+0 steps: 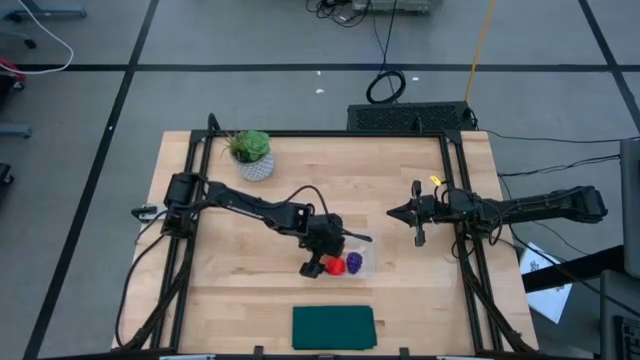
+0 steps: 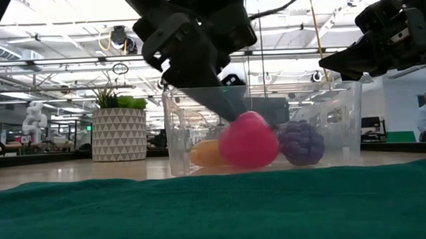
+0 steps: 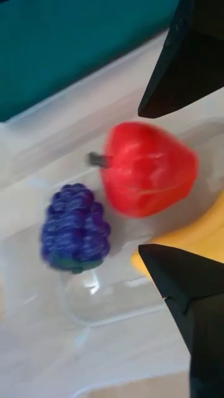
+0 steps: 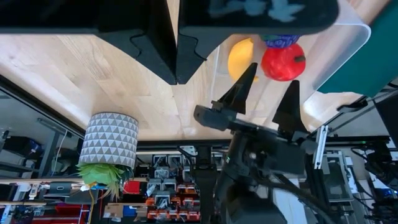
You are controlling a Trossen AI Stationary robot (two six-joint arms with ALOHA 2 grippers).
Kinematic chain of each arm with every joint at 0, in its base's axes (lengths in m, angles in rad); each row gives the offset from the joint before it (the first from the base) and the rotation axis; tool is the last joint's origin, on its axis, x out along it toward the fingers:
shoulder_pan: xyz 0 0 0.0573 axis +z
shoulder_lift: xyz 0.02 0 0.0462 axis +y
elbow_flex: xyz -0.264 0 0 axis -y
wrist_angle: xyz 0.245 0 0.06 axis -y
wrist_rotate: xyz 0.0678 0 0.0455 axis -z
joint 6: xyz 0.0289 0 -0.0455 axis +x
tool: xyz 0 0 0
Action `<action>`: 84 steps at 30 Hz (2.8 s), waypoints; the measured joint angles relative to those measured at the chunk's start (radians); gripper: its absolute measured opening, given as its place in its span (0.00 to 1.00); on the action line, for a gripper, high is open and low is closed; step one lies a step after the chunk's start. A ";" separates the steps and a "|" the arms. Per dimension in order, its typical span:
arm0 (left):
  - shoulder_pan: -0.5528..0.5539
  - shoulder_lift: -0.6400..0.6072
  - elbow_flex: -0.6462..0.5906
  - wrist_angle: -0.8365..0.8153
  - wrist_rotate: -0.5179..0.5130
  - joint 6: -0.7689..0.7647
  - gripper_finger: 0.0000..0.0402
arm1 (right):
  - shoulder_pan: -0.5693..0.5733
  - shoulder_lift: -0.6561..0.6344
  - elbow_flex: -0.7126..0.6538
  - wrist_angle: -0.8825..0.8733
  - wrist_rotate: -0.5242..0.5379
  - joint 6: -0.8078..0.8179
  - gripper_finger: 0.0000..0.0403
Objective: Pick and placing Produce into tupperware
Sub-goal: Return to Home Position
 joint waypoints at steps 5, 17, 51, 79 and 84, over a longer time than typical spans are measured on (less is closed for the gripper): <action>0.000 -0.006 0.034 -0.035 -0.006 0.020 0.88 | 0.000 0.000 0.000 0.000 0.000 0.000 0.00; -0.002 -0.070 0.102 -0.150 -0.108 0.044 0.82 | 0.000 0.005 0.000 -0.009 0.000 0.000 0.00; -0.016 -0.384 0.079 -0.268 -0.476 0.111 0.01 | 0.001 0.018 0.000 0.082 -0.055 0.030 0.00; 0.089 -1.082 -0.666 0.475 -0.344 -0.012 0.00 | 0.007 -0.002 0.000 0.172 -0.108 0.048 0.00; 0.128 -1.088 -0.666 0.435 -0.342 -0.071 0.00 | 0.007 -0.002 0.000 0.173 -0.107 0.048 0.00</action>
